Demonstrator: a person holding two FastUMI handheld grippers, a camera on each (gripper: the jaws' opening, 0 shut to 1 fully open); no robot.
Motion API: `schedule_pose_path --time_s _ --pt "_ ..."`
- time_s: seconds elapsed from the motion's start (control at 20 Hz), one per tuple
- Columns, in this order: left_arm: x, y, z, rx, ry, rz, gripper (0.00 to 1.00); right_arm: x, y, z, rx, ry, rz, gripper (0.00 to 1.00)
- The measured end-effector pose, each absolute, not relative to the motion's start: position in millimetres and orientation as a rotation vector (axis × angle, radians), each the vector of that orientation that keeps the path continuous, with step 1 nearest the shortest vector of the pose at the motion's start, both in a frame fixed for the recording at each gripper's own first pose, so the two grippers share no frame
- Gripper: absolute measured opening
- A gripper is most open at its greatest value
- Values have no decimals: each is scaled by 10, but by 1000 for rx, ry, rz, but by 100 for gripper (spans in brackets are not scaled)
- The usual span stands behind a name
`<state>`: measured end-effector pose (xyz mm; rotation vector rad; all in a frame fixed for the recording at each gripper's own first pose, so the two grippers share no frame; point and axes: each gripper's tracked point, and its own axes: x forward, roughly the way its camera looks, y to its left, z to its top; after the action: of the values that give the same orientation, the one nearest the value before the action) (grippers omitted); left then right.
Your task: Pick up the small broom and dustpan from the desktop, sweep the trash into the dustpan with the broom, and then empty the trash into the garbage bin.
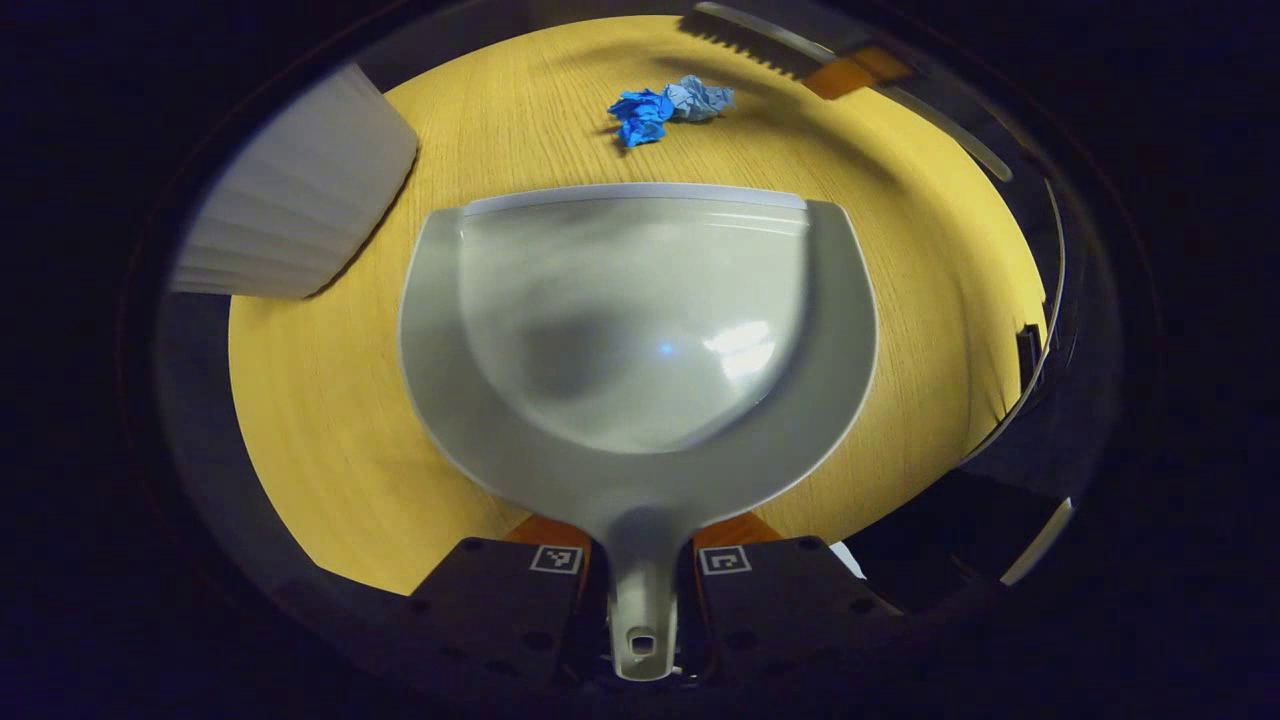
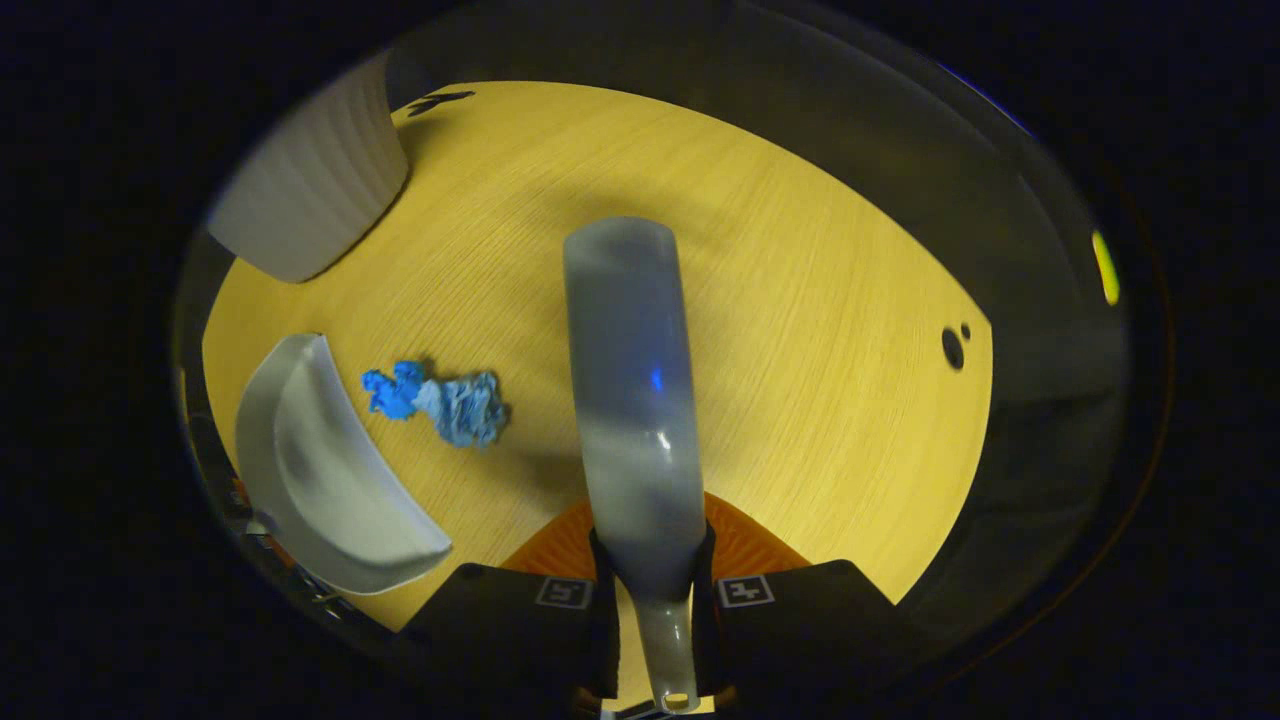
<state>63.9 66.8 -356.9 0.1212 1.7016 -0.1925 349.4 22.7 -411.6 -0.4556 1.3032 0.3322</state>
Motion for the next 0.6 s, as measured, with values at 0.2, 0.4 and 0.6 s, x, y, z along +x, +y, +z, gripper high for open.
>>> schedule_pose_path --time_s 0.2,0.4,0.6 --pt "639 665 -3569 124 1703 -192 26 3344 418 -4337 -656 1375 439 40" --pt "642 668 -3563 130 1698 -197 27 3117 532 -4292 -787 1345 571 31" --pt "645 680 -3561 147 1657 -227 26 2887 452 -4332 -752 1421 762 31"
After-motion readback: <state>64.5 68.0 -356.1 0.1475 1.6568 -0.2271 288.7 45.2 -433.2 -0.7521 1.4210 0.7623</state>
